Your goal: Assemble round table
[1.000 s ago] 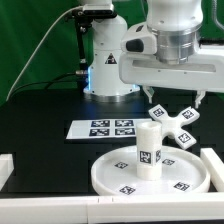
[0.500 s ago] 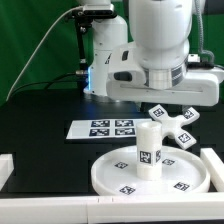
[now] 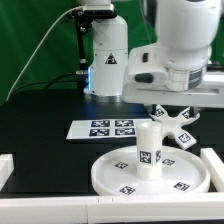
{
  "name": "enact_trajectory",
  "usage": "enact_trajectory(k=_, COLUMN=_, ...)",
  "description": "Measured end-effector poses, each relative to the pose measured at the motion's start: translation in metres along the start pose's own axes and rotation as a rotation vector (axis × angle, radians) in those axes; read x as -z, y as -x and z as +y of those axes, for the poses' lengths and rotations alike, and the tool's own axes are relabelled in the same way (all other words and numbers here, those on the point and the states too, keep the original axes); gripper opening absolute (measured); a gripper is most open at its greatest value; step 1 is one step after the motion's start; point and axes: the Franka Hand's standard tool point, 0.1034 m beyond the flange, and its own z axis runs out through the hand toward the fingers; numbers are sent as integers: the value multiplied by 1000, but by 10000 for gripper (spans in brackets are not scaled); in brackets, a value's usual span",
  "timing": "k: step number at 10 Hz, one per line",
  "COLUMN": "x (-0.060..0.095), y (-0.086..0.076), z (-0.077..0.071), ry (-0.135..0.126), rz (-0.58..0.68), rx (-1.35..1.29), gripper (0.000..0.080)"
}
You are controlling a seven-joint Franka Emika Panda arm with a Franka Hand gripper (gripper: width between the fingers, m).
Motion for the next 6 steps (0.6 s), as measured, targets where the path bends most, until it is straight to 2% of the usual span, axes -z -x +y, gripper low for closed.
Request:
enact_trajectory(k=4, x=-1, y=-2, z=4, ry=-8, rz=-1, rx=-12, gripper=649)
enact_trajectory(k=6, x=-23, y=2, z=10, ry=-39, rz=-18, rx=-50, gripper=649)
